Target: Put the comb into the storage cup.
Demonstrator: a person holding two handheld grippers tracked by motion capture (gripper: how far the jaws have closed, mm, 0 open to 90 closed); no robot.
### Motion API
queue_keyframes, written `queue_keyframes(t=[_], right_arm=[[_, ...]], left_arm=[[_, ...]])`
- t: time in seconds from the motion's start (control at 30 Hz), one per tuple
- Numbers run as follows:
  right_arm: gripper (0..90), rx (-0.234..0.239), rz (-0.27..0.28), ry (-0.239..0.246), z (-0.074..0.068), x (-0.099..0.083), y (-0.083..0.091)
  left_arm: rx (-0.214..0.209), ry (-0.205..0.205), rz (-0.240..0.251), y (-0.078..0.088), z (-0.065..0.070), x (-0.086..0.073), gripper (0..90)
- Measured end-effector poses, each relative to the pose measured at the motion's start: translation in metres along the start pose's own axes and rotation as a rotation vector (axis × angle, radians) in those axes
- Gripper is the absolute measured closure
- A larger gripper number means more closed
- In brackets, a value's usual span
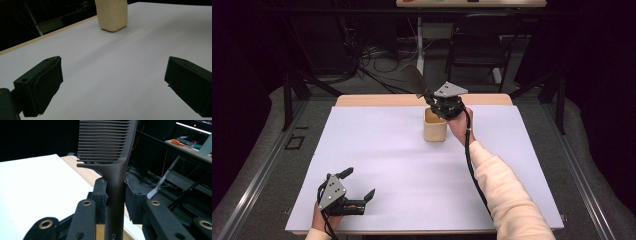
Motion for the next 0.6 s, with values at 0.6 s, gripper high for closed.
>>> queue_keyframes(t=[0.6], right_arm=[[71.9,0.008,-0.015,-0.014,0.0007,-0.0088,-0.0033]], left_arm=[[0.001,0.000,0.000,0.0000,0.0001,0.0000,1.6]])
Point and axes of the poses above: each handheld gripper's, and its own axes: y roughly backward along the jaws, x roughly out of its top, z roughly to its right, the point moved 5 cm from there along -y, roughly forward along the jaws, and after that the axes turned 3 degrees about -x, right-handed, at the moved point
